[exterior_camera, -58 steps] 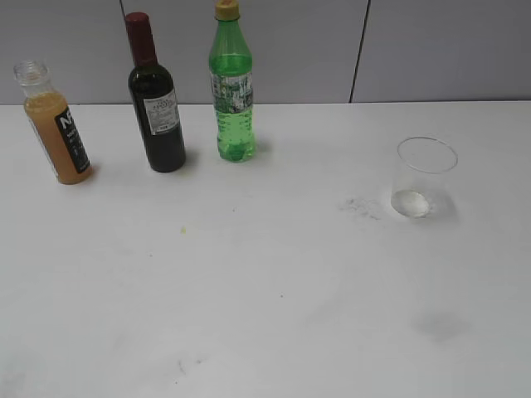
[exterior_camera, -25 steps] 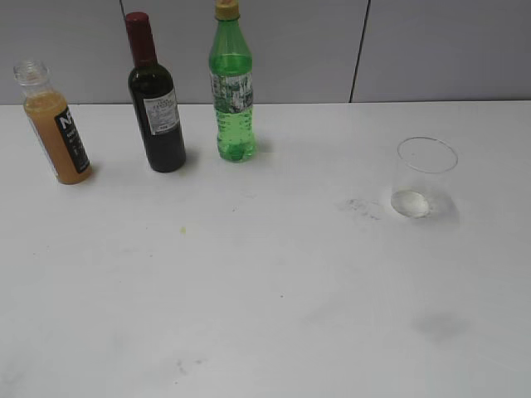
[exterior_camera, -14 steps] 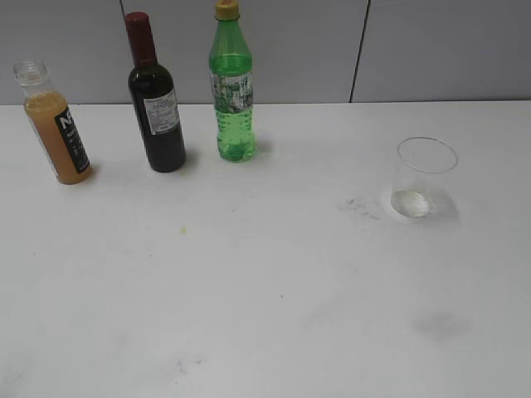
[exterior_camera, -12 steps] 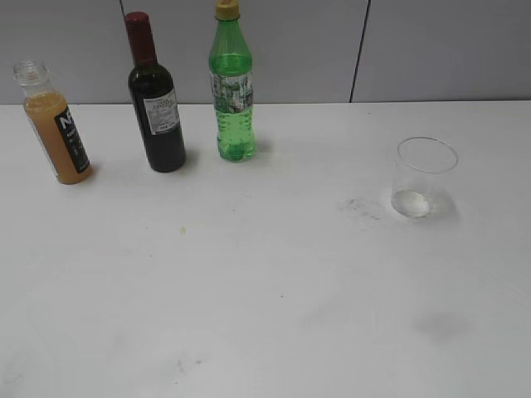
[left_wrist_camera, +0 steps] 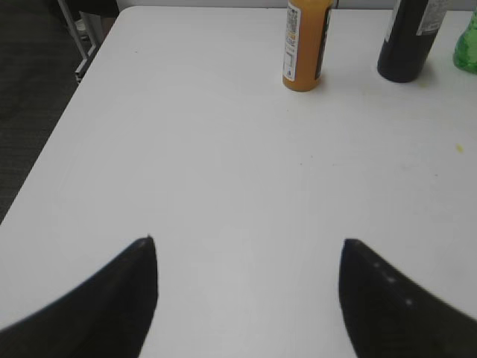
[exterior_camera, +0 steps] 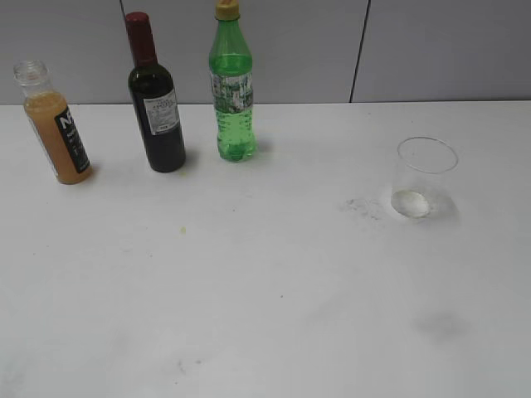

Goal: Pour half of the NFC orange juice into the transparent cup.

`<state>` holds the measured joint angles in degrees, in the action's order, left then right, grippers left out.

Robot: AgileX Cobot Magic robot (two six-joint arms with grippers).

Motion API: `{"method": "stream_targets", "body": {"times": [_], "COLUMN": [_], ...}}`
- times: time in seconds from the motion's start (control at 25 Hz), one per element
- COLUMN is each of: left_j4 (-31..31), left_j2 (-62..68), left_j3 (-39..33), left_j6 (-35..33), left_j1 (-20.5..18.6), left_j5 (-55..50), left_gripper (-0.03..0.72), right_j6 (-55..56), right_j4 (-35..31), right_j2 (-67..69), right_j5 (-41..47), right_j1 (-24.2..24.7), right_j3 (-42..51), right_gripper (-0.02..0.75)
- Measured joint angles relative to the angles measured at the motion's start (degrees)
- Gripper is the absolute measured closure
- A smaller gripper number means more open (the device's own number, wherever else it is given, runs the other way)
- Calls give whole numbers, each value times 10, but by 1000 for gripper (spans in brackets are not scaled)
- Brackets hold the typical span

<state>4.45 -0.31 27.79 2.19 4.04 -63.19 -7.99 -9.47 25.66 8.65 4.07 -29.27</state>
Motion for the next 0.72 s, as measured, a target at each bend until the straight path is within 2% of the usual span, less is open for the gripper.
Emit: {"method": "stream_targets", "body": {"times": [0.32,0.6,0.72], "left_j4": [0,0,0], "left_j2": [0,0,0], "left_j3": [0,0,0], "left_j6": [0,0,0], "left_j1": [0,0,0], "left_j5": [0,0,0], "left_gripper": [104,104,104], "right_j6": [-32,11,25], "right_j4": [1,113,131], "right_j2": [89,186,244], "right_j5": [-148,-295,-343], "right_j1": [-7,-100,-133], "right_j3": [24,79,94], "right_gripper": [148,148,148]}}
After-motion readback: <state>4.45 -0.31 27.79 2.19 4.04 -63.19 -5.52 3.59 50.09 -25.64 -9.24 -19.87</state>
